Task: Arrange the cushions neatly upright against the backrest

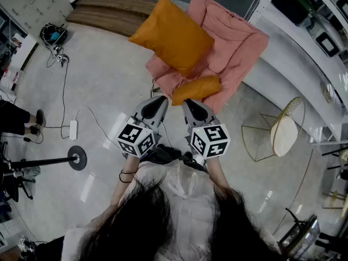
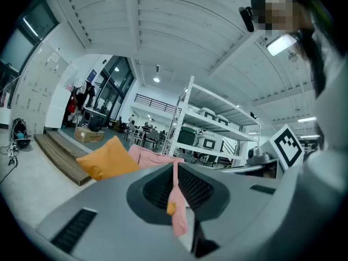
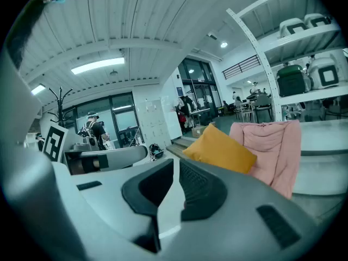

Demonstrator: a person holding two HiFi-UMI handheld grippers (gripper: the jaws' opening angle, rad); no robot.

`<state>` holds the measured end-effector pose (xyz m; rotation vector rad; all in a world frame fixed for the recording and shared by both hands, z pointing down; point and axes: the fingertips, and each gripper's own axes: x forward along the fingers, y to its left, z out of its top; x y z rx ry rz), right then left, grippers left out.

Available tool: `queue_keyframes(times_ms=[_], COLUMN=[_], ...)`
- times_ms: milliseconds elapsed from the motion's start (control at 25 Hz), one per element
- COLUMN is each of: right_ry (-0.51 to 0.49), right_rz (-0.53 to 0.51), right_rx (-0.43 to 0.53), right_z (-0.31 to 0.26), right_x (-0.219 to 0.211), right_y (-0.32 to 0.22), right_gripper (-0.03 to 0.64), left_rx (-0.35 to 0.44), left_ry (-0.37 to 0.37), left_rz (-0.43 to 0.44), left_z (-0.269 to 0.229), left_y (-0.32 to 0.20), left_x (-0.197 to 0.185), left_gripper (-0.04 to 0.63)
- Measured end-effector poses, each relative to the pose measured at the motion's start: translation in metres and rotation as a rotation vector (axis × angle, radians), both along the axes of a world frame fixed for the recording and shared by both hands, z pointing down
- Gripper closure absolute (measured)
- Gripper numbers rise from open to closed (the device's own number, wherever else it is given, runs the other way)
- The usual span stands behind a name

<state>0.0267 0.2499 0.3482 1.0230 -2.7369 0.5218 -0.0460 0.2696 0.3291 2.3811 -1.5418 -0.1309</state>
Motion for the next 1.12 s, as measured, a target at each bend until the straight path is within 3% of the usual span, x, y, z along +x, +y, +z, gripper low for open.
queue_keyframes(times_ms=[760, 1120], right_ry=[-0.033, -0.033], right_rz=[0.003, -0.042], right_rx=[-0.023, -0.042], right_z=[0.004, 0.009], right_x=[-0.008, -0.044], right_y=[0.008, 0.016], right_gripper=[0.565, 0.566], left_rx=[-0.018, -0.027], left_ry=[-0.011, -0.021], left_rz=[-0.014, -0.037], left_z=[0.007, 0.01], left_y=[0.01, 0.016], left_x=[-0.013, -0.044], left_gripper=[0.561, 0.561])
